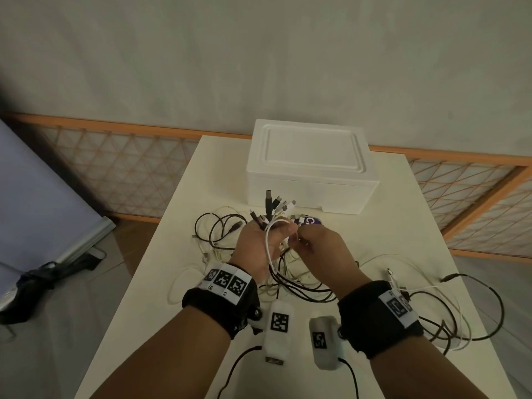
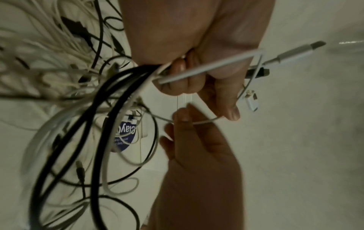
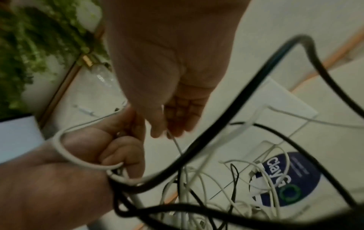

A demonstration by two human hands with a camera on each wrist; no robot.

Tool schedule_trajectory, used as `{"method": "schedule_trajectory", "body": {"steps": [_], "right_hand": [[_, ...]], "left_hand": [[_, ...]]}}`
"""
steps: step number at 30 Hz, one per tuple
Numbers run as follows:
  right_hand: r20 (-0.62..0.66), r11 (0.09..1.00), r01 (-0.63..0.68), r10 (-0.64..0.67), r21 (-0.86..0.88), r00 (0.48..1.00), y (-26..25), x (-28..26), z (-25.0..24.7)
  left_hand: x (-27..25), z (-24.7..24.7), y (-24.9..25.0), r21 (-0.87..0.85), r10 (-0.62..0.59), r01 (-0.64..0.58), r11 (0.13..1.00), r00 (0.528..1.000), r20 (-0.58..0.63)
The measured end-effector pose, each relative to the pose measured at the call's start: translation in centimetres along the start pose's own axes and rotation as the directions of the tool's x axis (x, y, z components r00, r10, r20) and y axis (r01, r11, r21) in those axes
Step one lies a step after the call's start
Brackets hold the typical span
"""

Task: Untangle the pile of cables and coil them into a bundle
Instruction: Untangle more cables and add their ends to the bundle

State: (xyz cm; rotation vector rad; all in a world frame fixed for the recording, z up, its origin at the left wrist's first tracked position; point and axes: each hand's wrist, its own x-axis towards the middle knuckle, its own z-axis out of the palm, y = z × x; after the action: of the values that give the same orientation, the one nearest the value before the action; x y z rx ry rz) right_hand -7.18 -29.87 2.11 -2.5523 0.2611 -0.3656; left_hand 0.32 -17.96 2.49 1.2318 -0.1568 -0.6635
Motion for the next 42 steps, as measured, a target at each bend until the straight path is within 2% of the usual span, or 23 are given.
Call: {"method": "schedule_trajectory", "body": {"steps": [3,7,9,11,14,16,20,22,24,27,30,33,36,38,41,42], "right_hand": [[0.042,0.988,-0.130,0.126,0.086,0.991,0.1,0.3,-0.3],[-0.147,0.942,-0.076,0.129,0.326,0.981,-1.2,-0.1,-1.4],[-0.196,0.913,-0.049,0.139,0.404,0.971,-2.0,0.1,-2.0],[-0.154,0.867,-0.076,0.173,0.492,0.973,-2.0,0.5,-2.0],[-0.038,0.801,-0.189,0.255,0.568,0.966,-1.0,0.6,-0.8],[-0.017,0.817,-0.194,0.242,0.543,0.970,-0.5,0.4,0.2],[-0.013,0.913,-0.123,0.139,0.388,0.990,-0.4,0.2,1.1],[-0.004,0.937,-0.135,0.143,0.322,0.990,-0.1,0.4,1.3],[0.003,0.947,-0.145,0.150,0.286,0.989,0.6,0.5,1.7],[0.038,0.989,-0.071,0.066,0.132,0.997,1.6,0.8,2.5],[0.152,0.994,-0.077,0.065,0.076,0.986,1.6,1.1,3.3],[0.152,0.992,-0.110,0.099,0.068,0.983,0.7,0.9,2.6],[0.032,0.986,-0.057,0.052,0.158,0.998,-0.4,0.5,0.4],[0.029,0.952,-0.112,0.108,0.286,0.994,-1.1,0.5,-0.8],[0.033,0.849,-0.230,0.244,0.476,0.969,-1.6,0.9,-1.2],[0.034,0.778,-0.252,0.285,0.576,0.958,-1.7,1.1,-1.2]], "left_hand": [[-0.2,0.3,-0.3,0.010,0.017,-0.018,1.000,0.998,0.059],[0.7,-0.9,-2.6,0.247,-0.041,0.028,0.969,0.998,0.049],[0.8,-1.1,-3.1,0.314,-0.077,0.058,0.948,0.996,0.048],[0.9,-1.2,-3.1,0.302,-0.093,0.082,0.950,0.995,0.023],[0.8,-1.3,-2.8,0.196,-0.116,0.125,0.973,0.992,-0.057],[0.7,-1.2,-2.5,0.203,-0.084,0.099,0.974,0.993,-0.085],[0.5,-1.2,-2.1,0.287,0.027,0.007,0.958,0.993,-0.113],[0.5,-1.2,-2.0,0.284,0.047,-0.015,0.959,0.993,-0.105],[0.3,-1.0,-1.4,0.266,0.086,-0.064,0.962,0.994,-0.073],[0.0,-0.6,-0.6,0.277,0.149,-0.151,0.949,0.988,0.029],[-0.1,-0.2,-0.2,0.178,0.118,-0.138,0.974,0.986,0.121],[0.0,-0.2,-0.2,0.160,0.099,-0.124,0.979,0.983,0.157],[0.1,-1.0,-0.7,0.074,0.073,-0.080,0.994,0.993,0.097],[0.2,-1.7,-1.5,0.043,0.023,-0.025,0.999,0.999,0.044],[0.7,-2.4,-2.9,0.111,-0.020,0.019,0.994,1.000,0.009],[0.8,-2.5,-3.1,0.152,-0.039,0.038,0.988,0.999,0.005]]}}
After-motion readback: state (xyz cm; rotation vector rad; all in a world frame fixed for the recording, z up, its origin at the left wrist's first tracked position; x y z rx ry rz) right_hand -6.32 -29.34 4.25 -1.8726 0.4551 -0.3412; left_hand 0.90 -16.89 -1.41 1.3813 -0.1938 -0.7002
